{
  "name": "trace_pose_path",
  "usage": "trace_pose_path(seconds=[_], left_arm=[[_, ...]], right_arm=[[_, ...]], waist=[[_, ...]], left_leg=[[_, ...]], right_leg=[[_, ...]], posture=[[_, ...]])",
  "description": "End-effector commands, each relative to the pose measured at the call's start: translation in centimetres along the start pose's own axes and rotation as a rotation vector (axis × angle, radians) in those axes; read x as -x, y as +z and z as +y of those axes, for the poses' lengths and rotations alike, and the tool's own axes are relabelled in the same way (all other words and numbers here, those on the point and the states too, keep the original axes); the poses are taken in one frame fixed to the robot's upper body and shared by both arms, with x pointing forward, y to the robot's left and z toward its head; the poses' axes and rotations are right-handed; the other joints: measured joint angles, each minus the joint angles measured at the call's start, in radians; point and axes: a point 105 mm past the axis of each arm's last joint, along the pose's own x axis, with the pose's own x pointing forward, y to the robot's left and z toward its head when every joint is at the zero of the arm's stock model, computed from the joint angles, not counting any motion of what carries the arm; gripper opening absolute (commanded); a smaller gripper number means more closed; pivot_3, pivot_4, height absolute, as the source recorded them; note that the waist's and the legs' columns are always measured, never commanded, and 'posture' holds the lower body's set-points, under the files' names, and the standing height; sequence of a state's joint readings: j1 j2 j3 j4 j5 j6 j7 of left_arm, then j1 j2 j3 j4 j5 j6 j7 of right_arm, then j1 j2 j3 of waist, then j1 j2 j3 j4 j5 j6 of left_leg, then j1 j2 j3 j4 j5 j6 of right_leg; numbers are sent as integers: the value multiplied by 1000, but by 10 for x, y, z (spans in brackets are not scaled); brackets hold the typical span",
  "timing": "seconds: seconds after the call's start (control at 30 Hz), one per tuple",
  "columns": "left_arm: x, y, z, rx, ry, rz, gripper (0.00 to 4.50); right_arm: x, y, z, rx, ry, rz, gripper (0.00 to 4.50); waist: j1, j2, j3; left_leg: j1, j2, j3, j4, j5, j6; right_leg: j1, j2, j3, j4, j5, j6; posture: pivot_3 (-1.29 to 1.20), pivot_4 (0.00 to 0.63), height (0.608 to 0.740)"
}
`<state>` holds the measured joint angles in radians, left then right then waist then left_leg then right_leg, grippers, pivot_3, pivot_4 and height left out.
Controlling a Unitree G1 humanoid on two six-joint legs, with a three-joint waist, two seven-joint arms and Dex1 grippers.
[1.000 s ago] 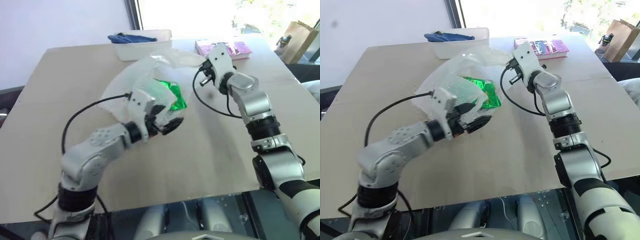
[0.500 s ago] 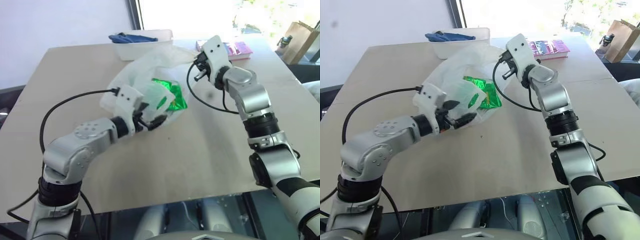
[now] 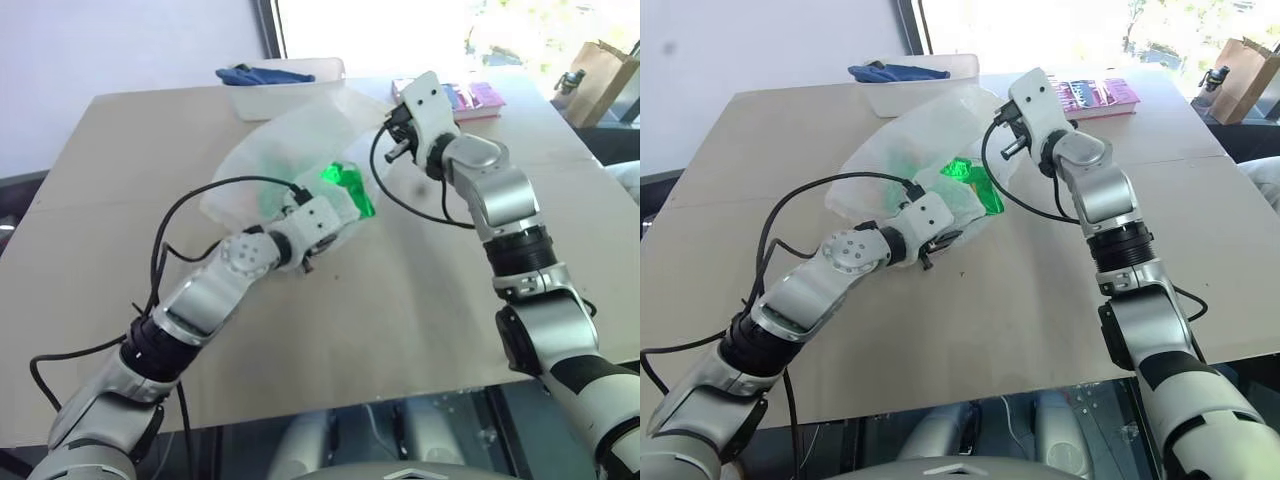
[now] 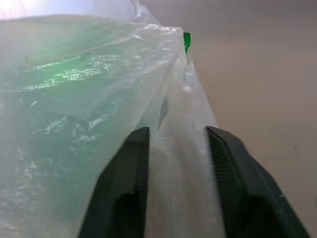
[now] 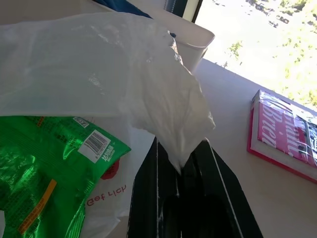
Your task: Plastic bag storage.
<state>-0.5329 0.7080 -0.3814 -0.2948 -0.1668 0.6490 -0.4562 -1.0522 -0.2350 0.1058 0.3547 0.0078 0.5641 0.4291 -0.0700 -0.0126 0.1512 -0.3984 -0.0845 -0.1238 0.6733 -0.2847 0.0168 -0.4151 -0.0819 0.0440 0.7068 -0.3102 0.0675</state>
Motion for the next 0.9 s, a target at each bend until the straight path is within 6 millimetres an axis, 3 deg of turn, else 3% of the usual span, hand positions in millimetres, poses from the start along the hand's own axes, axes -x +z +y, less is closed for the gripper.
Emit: trace_pose_path(seconds=[0.03,0.1,0.2,0.3,0.4,0.47,0.53,0.6,0.7,0.77,0.83,0.87,0.9], left_arm=[[21,30,28,282,3,-200,34],[42,45,44,509,-59,-345,34],[82,58,89,761,-92,-506,34],[110,74,129,873,-37,-646,34],[141,87,175,971,54,-829,34],[150,89,190,987,96,-852,34],[137,85,176,928,68,-719,34],[122,84,133,825,-90,-581,34],[117,82,69,800,-371,-508,882],[114,66,36,807,-457,-407,1623],[111,55,14,763,-476,-322,2487],[103,50,7,627,-413,-269,2998],[99,51,2,487,-377,-273,2998]], right_arm=[[4,25,-13,-12,-31,-77,0],[4,27,-16,-45,-35,-88,0],[5,32,-28,-129,-46,-105,0],[5,44,-40,-222,-48,-147,0],[7,74,-55,-337,-35,-248,0],[11,94,-65,-369,-35,-302,0],[12,105,-71,-335,-47,-315,0],[12,111,-70,-303,-36,-319,0],[8,107,-62,-289,-14,-309,0],[5,98,-56,-280,-9,-287,0],[3,92,-54,-283,-9,-271,0],[3,90,-53,-281,-8,-263,0],[2,88,-52,-277,-7,-257,0]], waist=[[1,0,0],[0,0,0],[-6,-1,0],[-14,-1,0],[-17,-1,0],[-24,-1,1],[-28,-1,0],[-32,0,0],[-30,0,0],[-35,-1,0],[-42,-1,0],[-44,-1,0],[-46,0,0]], left_leg=[[-1,0,-1,1,0,0],[-1,0,-2,1,0,0],[-1,0,-1,1,0,0],[-1,0,-2,2,0,0],[-1,-1,-2,3,0,0],[-2,-1,-3,5,0,0],[-2,-1,-3,4,0,0],[-1,-1,-3,3,0,0],[0,-2,-5,0,0,0],[-2,-1,-4,0,0,0],[-1,-1,-4,0,0,0],[-1,-1,-4,0,0,0],[-1,-1,-4,0,0,0]], right_leg=[[0,0,-1,0,0,0],[0,0,-2,0,0,0],[0,0,-2,0,0,0],[0,0,-3,1,0,0],[1,-2,-3,0,0,0],[1,-2,-5,1,0,0],[1,-2,-5,2,0,0],[1,-3,-5,2,0,0],[1,-5,-4,1,0,0],[0,-4,-4,1,0,0],[0,-4,-3,1,0,0],[0,-4,-3,1,0,0],[0,-4,-3,1,0,0]], posture=[[0,150,740],[0,150,740],[0,150,740],[0,150,740],[0,150,740],[0,150,740],[0,150,740],[0,150,740],[0,150,740],[0,150,740],[0,150,740],[0,150,740],[0,150,740]])
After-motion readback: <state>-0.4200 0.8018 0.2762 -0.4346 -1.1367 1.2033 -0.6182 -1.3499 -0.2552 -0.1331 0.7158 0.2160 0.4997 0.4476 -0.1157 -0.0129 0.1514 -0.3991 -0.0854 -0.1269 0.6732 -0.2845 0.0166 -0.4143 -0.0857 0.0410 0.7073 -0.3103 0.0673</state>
